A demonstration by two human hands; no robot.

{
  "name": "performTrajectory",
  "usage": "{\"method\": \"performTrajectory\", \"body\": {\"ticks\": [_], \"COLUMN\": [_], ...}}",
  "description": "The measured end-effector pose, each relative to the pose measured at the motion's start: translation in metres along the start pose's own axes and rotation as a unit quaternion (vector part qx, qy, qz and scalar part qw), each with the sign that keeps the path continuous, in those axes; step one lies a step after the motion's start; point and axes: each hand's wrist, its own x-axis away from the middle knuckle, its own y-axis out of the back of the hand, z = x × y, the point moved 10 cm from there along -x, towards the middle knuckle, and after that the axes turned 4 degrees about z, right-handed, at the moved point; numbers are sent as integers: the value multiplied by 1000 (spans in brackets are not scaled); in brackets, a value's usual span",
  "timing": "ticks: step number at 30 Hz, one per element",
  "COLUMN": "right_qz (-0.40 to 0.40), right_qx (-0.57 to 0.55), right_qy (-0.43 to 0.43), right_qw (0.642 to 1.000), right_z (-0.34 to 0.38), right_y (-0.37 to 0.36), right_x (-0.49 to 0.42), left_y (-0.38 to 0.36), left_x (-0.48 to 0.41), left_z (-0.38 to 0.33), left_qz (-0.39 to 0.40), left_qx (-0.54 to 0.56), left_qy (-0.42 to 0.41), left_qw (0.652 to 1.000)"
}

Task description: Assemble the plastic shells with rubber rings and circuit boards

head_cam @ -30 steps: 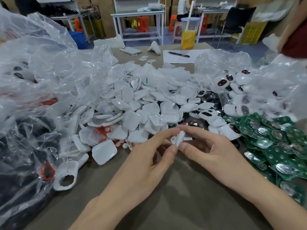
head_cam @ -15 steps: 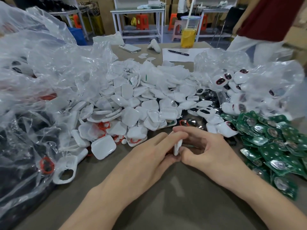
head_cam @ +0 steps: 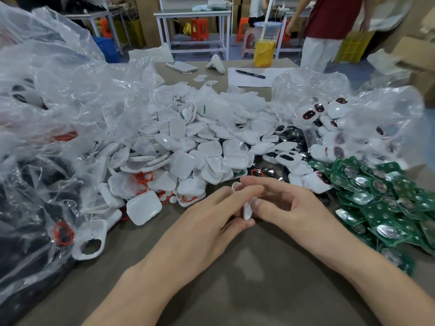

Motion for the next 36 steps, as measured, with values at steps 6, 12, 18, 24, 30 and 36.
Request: {"method": "performTrajectory", "body": {"ticks": [6,12,18,24,30,36], "right_qz": [104,152,0,-159,-293,-361], "right_qx": [-210,-272,-126,-61,-135,-272], "right_qy": [-43,-38,21,96,107,70], "right_qw": [971,949,992,981,940,889], "right_z": [-19,-17,-5,34,43,24], "right_y": [-11,-15,3,50,126,194], "right_x": [-1,-2,-4,-15,-64,-114], "left_y": [2,4,21,41,39,0], "left_x": [2,4,2,-54,-165,-276], "left_z": [-4,-9,-21,-14,4,19], "left_qz": [0,-4,-59,-141,-111,-38], "left_qx": [4,0,14,158,346,406], "left_qy": [-14,-28,-28,56,138,225], "left_qw": [1000,1000,998,976,922,885]}}
